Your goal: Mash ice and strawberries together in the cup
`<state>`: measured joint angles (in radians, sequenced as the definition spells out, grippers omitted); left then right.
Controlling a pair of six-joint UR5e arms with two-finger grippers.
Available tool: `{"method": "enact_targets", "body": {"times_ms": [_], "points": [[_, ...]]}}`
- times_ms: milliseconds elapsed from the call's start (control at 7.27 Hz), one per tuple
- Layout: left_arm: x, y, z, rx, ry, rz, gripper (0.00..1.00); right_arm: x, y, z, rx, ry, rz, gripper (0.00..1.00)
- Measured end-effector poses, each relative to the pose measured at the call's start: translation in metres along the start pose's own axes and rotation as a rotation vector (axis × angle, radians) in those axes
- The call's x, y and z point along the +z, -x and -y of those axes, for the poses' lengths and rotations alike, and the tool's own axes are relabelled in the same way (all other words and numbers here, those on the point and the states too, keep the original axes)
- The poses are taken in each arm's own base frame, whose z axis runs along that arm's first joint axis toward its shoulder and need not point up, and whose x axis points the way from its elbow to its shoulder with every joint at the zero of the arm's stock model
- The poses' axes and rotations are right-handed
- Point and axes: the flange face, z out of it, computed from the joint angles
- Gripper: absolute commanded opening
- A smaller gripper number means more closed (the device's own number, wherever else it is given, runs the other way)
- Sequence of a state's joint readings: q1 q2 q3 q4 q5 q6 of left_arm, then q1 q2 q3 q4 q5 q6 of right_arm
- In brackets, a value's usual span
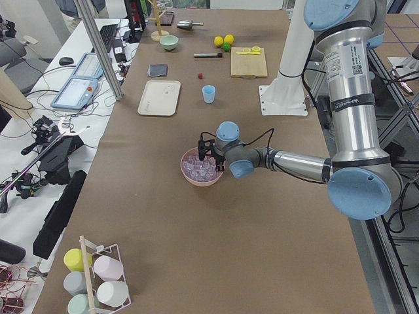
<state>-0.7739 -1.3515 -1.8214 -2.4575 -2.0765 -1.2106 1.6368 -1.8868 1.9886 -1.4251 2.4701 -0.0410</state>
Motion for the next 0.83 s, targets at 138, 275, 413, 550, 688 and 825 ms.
{"method": "enact_targets", "body": {"times_ms": [138, 275, 413, 550, 688, 825], "points": [[0.0012, 0.0021, 0.0002, 0.014, 0.000, 0.006, 0.65, -0.0001, 0.0009, 0.0001, 0.000, 0.000, 0.008, 1.00], [0.0031, 0.0062, 0.0005, 0.044, 0.000, 0.016, 0.65, -0.0001, 0.0018, 0.0001, 0.001, -0.001, 0.017, 1.00], [0.0043, 0.0101, 0.0006, 0.070, 0.002, 0.024, 0.64, -0.0002, 0.0023, 0.0002, 0.001, -0.001, 0.021, 1.00], [0.0041, 0.0111, 0.0010, 0.081, 0.003, 0.025, 0.54, -0.0003, 0.0026, 0.0002, 0.000, -0.001, 0.023, 1.00], [0.0034, 0.0111, 0.0014, 0.086, 0.002, 0.025, 0.35, -0.0004, 0.0027, 0.0002, 0.000, -0.002, 0.024, 1.00], [0.0013, 0.0091, 0.0018, 0.089, -0.001, 0.020, 0.17, -0.0007, 0.0028, 0.0003, -0.001, -0.003, 0.024, 1.00]]}}
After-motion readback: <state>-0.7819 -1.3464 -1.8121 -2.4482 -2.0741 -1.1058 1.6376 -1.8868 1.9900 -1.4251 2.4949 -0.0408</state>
